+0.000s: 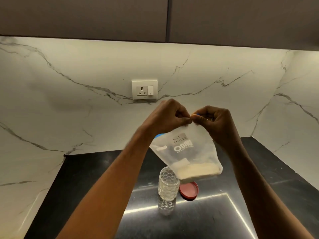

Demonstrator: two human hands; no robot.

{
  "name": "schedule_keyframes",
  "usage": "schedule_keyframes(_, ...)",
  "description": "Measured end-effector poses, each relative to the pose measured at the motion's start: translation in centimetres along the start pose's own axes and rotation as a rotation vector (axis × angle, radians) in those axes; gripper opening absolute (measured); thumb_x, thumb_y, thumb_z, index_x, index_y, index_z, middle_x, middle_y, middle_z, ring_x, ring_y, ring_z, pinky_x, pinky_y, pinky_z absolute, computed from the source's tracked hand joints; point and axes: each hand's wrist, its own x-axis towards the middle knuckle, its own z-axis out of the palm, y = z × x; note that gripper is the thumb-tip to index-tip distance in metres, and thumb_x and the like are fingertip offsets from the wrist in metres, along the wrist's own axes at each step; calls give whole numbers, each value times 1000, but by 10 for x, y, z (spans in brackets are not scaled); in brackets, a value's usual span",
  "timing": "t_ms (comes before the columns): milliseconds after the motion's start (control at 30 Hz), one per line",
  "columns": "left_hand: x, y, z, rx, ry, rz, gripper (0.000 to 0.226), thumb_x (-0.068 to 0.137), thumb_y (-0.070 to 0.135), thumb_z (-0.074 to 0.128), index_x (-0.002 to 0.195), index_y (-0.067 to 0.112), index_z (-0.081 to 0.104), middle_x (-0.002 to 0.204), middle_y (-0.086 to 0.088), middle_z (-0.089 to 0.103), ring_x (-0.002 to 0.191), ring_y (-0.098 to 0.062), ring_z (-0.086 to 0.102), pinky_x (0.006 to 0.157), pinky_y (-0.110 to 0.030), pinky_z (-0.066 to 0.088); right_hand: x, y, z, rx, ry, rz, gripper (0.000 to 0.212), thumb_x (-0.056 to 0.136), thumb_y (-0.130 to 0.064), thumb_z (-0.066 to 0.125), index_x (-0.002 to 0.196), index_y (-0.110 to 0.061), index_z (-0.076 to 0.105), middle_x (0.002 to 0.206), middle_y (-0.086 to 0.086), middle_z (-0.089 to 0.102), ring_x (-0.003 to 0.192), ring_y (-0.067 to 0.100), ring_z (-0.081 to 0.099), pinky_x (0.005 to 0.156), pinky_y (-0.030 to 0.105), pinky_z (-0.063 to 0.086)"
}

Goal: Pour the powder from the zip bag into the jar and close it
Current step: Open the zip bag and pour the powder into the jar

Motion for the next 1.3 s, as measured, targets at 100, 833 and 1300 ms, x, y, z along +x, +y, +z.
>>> schedule_keyframes(100, 7, 8, 10, -27, -27, 12, 12, 87, 21, 76, 94, 12, 79, 84, -2, 78, 66, -9, 70, 62, -16, 56, -8, 7, -13, 47, 29, 9, 22, 79, -30, 76, 86, -10, 73, 76, -1, 73, 72, 14, 70, 66, 26, 58)
schedule_keyframes(833, 33, 27, 21, -556, 145, -158, 4, 90, 11, 73, 90, 12, 77, 83, -7, 80, 75, -19, 77, 68, -25, 61, -148, 141, 34, 1017, 79, 584, 84, 74, -28, 84, 145, -17, 40, 143, 19, 48, 130, 42, 47, 98, 57, 46)
schedule_keyframes(1300, -4, -35, 37, -963, 287, -323, 9, 94, 11, 66, 94, 9, 74, 85, -6, 78, 78, -22, 75, 77, -35, 62, -118, 129, -8, 872, 149, 563, 75, 72, -53, 79, 136, -25, 52, 133, 7, 60, 118, 33, 60, 83, 56, 54)
